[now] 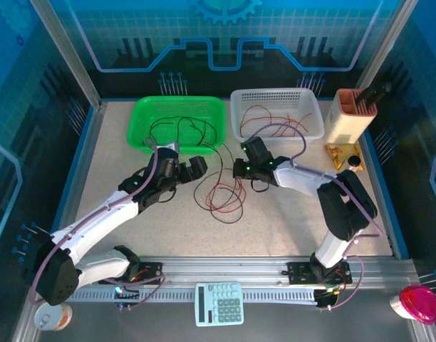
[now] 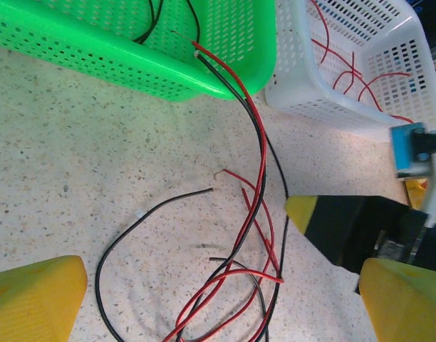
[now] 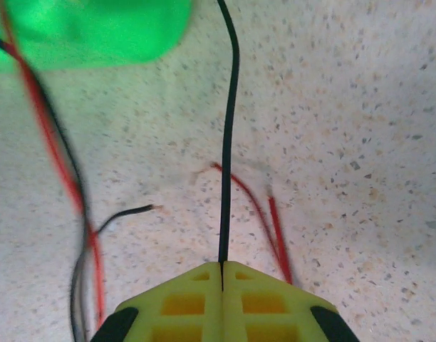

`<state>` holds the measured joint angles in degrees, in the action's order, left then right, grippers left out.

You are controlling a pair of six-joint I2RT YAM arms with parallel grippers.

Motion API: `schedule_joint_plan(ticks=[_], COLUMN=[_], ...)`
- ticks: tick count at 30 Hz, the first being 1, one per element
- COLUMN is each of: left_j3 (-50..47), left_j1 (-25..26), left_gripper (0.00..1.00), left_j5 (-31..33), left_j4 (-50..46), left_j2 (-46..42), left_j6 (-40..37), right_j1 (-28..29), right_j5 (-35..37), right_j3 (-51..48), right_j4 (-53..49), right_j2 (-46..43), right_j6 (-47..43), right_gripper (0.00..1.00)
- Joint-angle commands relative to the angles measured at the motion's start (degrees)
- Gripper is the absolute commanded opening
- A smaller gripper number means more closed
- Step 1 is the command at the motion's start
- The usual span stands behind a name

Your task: Untangle the cables

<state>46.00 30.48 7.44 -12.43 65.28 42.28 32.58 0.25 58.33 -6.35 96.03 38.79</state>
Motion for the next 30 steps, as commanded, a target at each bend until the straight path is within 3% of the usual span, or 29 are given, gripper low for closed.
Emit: schedule_joint_plan(ticks=[1, 11, 30], left_j3=[2.74, 6.46, 14.68], left_j1=[-0.55, -0.45, -0.34], left_gripper=[0.99, 0.99, 0.99], left_j5=[-2.82, -6.35, -10.42], left_j4=[1.66, 2.29, 9.54], left_j2=[-0.28, 1.68, 16.02], left_j6=[1.05, 1.65, 6.33], right_j1=[0.15, 1.25, 3.7], right_j5=[3.01, 7.13, 1.58], right_j3=[-2.44, -9.24, -21.02], right_j4=[-0.37, 2.0, 19.16], right_j2=[-3.84, -14.41, -26.12], right_j6=[-0.9, -0.2, -7.48], right_gripper=[0.0, 0.0, 0.0])
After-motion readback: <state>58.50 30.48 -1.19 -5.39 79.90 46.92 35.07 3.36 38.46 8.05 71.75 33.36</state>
